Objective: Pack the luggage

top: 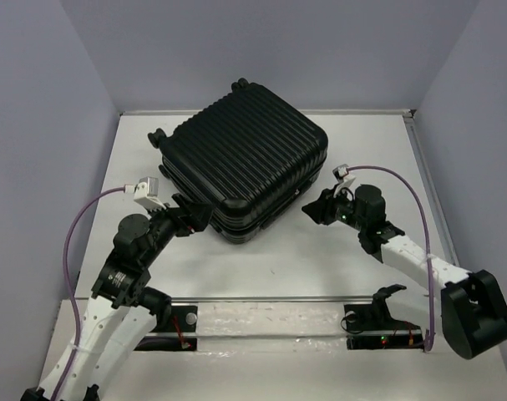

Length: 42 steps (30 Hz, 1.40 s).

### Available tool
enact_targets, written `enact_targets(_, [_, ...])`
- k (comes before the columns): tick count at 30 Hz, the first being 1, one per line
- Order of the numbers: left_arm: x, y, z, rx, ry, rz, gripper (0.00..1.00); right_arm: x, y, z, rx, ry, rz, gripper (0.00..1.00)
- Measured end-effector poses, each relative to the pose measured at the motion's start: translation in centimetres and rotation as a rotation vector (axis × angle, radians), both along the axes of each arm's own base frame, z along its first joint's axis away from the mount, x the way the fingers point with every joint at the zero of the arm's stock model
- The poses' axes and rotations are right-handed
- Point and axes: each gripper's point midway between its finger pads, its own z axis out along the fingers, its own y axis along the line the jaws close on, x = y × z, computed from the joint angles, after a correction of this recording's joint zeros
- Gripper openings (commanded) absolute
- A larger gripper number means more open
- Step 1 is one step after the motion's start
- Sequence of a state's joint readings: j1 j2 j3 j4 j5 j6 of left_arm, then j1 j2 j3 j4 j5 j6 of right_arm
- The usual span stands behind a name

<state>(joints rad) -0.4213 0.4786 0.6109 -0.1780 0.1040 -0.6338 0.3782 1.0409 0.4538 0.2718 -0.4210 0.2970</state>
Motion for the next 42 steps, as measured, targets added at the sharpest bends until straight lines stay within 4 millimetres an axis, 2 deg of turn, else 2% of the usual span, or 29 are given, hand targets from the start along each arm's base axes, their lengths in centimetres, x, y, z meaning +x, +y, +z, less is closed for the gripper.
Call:
enact_targets(3, [-0.7,0.3,-1.1,-0.006,0.017,0.003,0.98,1.8,0.5,-1.1,-0.009,-0.022,-0.001,0.42])
enact_targets(7, [-1.1,0.4,-3.2,-0.006,0.081,0.008,0.98,3.1,1.0,-3.2,-0.036,-0.014,0.008,0.45])
enact_targets(10, [-1.2,0.3,-4.1,-0.011,0.11,0.012,0.97,3.9,1.2,-3.6,-0.053,-0.028,0.016,0.48])
enact_targets(17, [-1.1,-0.2,-5.1,-0.03,0.141,-0.002,0.98,6.8,2.1,-1.0,-0.077,-0.151,0.038,0.5])
enact_targets(23, [-1.0,-0.9,-6.1,-0.042,0.167,-0.031,0.97,8.2,2.5,-1.2,-0.114,-0.177,0.057,0.5])
enact_targets(27, [-0.8,-1.4,-6.4,-0.052,0.173,-0.052,0.97,8.5,3.0,-1.3,-0.11,-0.185,0.085,0.39])
enact_targets(28, [-0.7,-1.5,-6.5,-0.053,0.176,-0.055,0.97,8.4,3.1,-1.4,-0.106,-0.186,0.096,0.32])
enact_targets(30, [-0.6,-1.8,-6.7,-0.053,0.185,-0.061,0.97,8.2,3.4,-1.3,-0.094,-0.187,0.115,0.29])
enact_targets(32, [-0.4,-2.0,-6.6,-0.056,0.185,-0.067,0.97,8.1,3.7,-1.3,-0.084,-0.186,0.13,0.2])
enact_targets(33, [-0.2,-2.1,-6.6,-0.059,0.183,-0.071,0.97,8.0,3.8,-1.3,-0.08,-0.185,0.136,0.11])
enact_targets(34, [-0.2,-2.2,-6.6,-0.059,0.184,-0.072,0.96,7.9,3.9,-1.3,-0.074,-0.183,0.143,0.11])
enact_targets(35, [0.0,-2.3,-6.6,-0.062,0.183,-0.074,0.96,7.9,4.0,-1.3,-0.066,-0.18,0.148,0.07])
enact_targets(42, [1.1,-3.1,-6.7,-0.073,0.185,-0.092,0.95,7.5,4.4,-1.1,-0.027,-0.157,0.156,0.07])
